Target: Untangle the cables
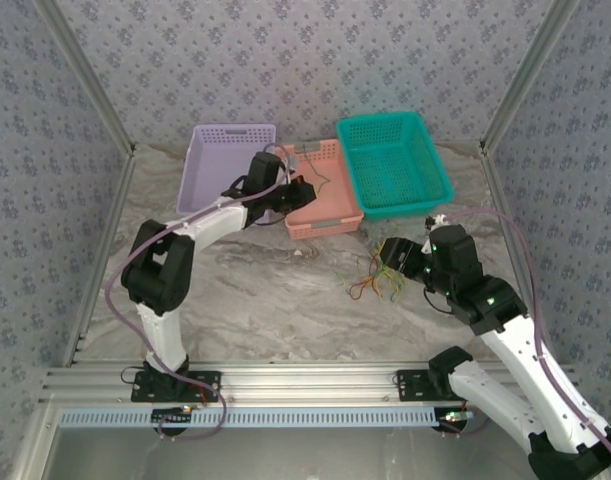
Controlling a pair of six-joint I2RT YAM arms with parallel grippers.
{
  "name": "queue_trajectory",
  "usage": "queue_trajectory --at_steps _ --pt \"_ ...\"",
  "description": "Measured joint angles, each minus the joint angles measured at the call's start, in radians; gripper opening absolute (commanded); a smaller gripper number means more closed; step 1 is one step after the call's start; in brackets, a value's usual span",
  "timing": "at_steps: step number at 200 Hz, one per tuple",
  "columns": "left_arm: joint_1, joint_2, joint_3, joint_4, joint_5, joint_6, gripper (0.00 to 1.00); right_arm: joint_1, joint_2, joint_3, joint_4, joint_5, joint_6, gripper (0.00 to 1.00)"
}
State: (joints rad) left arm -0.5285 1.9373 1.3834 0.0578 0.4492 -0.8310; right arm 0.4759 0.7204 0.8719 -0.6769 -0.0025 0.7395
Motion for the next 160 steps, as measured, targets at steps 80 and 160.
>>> queue_trajectory --at_steps 80,160 --pt "-0.024 0.015 -0.001 -0.023 -0.032 0.006 0.78 -0.002 -0.013 -0.005 -0.002 -0.001 0.000 0.67" --pt "-0.061 -0.348 -0.007 -0.237 -0.218 0.069 0.61 0.002 0.031 -0.022 -0.011 0.020 0.006 0.62"
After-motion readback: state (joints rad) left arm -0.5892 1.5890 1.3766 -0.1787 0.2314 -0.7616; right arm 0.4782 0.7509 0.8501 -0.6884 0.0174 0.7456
